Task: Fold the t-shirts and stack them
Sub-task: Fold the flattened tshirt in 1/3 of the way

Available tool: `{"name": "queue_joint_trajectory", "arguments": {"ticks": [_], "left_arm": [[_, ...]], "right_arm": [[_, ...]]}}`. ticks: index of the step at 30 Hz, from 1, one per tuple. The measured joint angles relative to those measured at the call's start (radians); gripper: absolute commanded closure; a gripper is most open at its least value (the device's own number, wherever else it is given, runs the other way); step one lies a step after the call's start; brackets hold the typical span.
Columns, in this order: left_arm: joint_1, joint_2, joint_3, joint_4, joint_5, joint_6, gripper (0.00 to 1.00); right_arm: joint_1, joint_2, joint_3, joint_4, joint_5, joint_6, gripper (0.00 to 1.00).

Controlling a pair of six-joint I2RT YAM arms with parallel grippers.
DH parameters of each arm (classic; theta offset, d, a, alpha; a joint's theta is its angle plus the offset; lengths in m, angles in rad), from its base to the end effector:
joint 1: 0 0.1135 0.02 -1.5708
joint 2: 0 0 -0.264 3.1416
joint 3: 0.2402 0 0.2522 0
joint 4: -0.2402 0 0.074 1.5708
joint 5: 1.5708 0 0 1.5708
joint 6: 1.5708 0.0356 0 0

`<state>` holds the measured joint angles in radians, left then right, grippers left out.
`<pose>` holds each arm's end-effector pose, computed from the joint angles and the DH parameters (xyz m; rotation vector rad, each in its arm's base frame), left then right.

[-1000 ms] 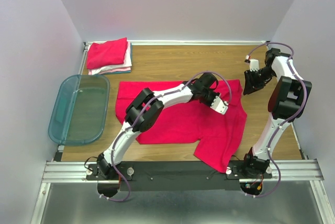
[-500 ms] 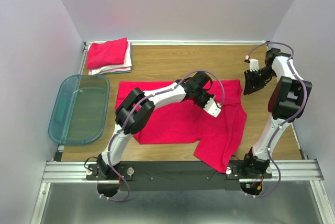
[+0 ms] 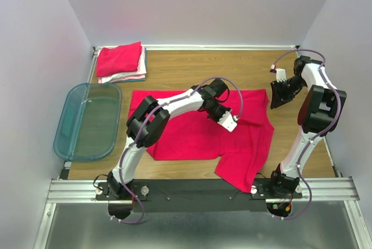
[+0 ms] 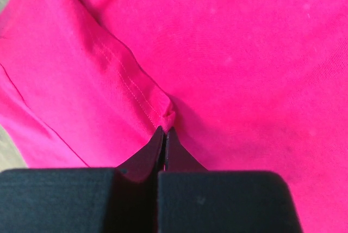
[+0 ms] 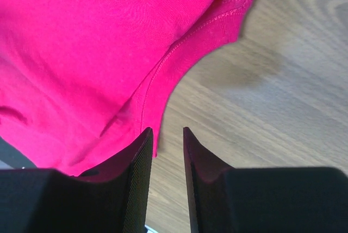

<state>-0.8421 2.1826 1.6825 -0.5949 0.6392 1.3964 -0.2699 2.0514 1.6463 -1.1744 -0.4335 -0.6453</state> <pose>0.2920 -0.3591 0.1736 2.2908 0.8924 -0.6175 0.3798 -0.0896 0.1999 -0.5387 2.8513 0.5788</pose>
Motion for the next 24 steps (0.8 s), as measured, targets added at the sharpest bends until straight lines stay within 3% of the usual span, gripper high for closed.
{"name": "queue_joint_trajectory", "arguments": {"ticks": [4,14,24], "left_arm": [[0.018,0.0,0.006,-0.042,0.016,0.01,1.0],[0.032,0.002,0.05,-0.091,0.035,0.001,0.98],[0.052,0.041,0.147,-0.13,0.077,-0.036,0.98]], "right_arm": [[0.0,-0.005,-0.01,-0.022,-0.013,-0.011,0.65],[0.021,-0.135,-0.18,-0.118,-0.112,-0.029,0.51],[0.091,-0.137,-0.25,-0.11,-0.138,0.023,0.5]]}}
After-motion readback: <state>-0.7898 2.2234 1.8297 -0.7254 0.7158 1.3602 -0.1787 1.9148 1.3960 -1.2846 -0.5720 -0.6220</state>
